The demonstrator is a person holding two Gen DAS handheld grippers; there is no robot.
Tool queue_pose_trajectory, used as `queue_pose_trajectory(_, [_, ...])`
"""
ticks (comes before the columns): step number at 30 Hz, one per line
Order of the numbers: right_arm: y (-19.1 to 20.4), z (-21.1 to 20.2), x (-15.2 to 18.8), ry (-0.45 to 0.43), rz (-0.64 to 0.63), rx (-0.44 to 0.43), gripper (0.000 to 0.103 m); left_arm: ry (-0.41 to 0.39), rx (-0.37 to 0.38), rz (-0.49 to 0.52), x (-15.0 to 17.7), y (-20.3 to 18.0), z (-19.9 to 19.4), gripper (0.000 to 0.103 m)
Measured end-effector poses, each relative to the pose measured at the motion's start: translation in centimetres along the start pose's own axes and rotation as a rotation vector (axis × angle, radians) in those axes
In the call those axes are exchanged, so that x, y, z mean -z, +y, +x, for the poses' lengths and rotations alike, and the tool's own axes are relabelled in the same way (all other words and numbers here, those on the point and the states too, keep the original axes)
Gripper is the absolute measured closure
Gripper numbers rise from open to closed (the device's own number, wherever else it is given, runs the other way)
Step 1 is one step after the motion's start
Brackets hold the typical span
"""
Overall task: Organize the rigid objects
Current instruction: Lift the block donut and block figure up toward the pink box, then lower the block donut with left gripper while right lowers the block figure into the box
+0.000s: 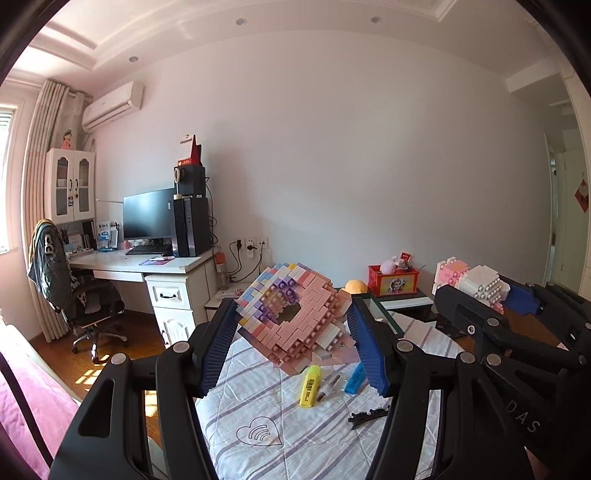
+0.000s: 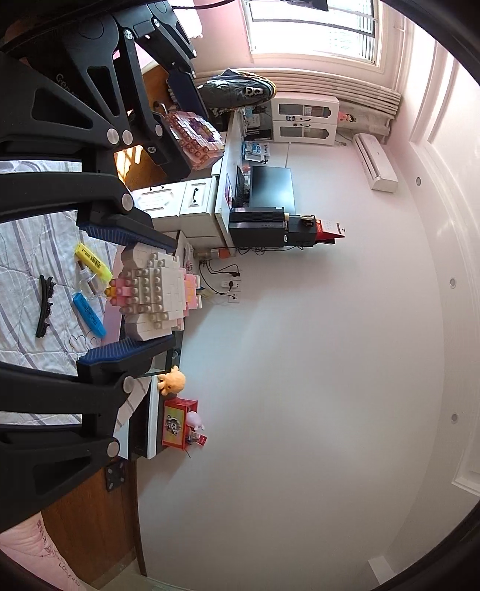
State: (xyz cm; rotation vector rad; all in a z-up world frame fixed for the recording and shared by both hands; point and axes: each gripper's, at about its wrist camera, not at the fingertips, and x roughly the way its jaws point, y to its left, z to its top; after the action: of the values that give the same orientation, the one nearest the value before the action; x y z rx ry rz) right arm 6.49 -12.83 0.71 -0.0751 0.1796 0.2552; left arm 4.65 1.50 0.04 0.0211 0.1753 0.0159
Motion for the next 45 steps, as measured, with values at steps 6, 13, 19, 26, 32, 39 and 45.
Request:
queue_pose_trajectory(6, [0.7,-1.4,-0.7,-0.030,-0.017,0.000,0.057,-0.035,-0.009,-0.004,-0.6,0.8,-1.6,0.040])
queue_pose_trajectory(13, [0.8,-1.7,-0.9,-0.040,-0.026,0.000,0.057,-0.045,-0.014,-0.001,-0.7,1.0,-1.2,0.040])
queue_pose_trajectory(19, [0.6,-0.5,-0.9,-0.033,-0.030,0.001,0.057,-0.045,-0.022,0.016,-0.5,0.5,0.3,0.040])
queue_pose_trajectory(26, [-0.7,4.1,-1.1,0.006,-0.029,0.004,0.057,-0.002,-0.016,0.056,-0.9,-0.4,6.3,0.040])
queue_pose_trajectory(32, [-2.4,11.2,-0.9,0.084,-0.038,0.002,0.057,0.094,-0.009,0.098,-0.3,-1.2,15.0,0.040])
queue_pose_trajectory(39, [-5.2,22.1,0.8,0.221,-0.033,-0.005,0.057,0.290,0.025,0.134,1.9,-2.0,27.8,0.040])
queue_pose_trajectory(45, [-6.9,30.6,4.6,0.387,-0.019,-0.044,0.057,0.452,0.014,0.163,5.6,-2.3,36.2,0.040])
